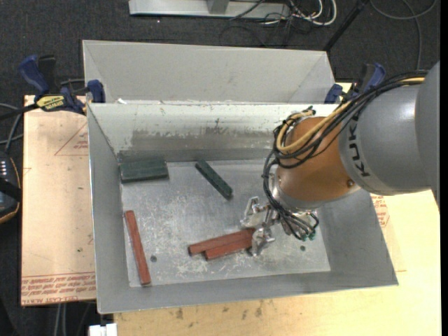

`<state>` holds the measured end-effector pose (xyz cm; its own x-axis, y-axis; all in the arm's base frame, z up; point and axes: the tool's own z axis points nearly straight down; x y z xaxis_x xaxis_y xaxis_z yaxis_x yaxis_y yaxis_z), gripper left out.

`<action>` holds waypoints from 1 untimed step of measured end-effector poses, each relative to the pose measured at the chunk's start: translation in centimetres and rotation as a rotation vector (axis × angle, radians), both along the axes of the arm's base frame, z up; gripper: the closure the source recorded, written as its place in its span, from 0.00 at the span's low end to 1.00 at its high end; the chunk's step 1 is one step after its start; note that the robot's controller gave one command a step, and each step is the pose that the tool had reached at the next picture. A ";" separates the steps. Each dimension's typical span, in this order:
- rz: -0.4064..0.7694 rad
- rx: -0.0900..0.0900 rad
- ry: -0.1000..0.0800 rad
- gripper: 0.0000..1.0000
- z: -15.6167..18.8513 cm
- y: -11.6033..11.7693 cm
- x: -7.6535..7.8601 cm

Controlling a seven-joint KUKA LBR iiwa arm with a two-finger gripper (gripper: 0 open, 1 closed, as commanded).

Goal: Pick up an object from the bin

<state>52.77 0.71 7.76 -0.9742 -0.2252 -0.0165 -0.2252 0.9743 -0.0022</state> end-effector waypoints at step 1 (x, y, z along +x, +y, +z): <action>0.000 0.000 0.000 1.00 0.0 0.0 0.0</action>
Offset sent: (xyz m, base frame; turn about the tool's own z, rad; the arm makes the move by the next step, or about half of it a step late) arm -0.0162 0.0204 0.1975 -0.0406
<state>52.77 0.71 7.76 -0.9742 -0.2249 -0.0165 -0.2249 0.9744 -0.0021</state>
